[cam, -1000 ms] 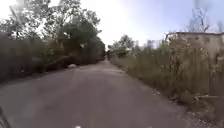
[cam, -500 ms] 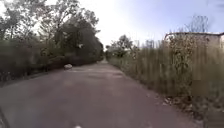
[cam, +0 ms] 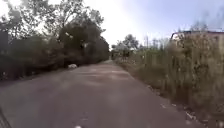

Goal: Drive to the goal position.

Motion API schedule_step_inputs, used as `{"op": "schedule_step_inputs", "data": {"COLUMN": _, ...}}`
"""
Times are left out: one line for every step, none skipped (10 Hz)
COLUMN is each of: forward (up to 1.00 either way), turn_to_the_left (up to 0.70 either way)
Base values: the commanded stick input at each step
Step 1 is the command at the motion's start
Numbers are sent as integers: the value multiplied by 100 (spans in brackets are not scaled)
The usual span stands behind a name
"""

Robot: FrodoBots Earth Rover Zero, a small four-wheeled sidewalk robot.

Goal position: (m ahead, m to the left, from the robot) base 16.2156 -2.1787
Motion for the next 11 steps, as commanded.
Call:
{"op": "schedule_step_inputs", "data": {"forward": 100, "turn_to_the_left": -2}}
{"op": "schedule_step_inputs", "data": {"forward": 100, "turn_to_the_left": -3}}
{"op": "schedule_step_inputs", "data": {"forward": 100, "turn_to_the_left": -1}}
{"op": "schedule_step_inputs", "data": {"forward": 100, "turn_to_the_left": -1}}
{"op": "schedule_step_inputs", "data": {"forward": 100, "turn_to_the_left": -1}}
{"op": "schedule_step_inputs", "data": {"forward": 100, "turn_to_the_left": -1}}
{"op": "schedule_step_inputs", "data": {"forward": 100, "turn_to_the_left": -5}}
{"op": "schedule_step_inputs", "data": {"forward": 100, "turn_to_the_left": -7}}
{"op": "schedule_step_inputs", "data": {"forward": 100, "turn_to_the_left": -7}}
{"op": "schedule_step_inputs", "data": {"forward": 100, "turn_to_the_left": -8}}
{"op": "schedule_step_inputs", "data": {"forward": 100, "turn_to_the_left": -8}}
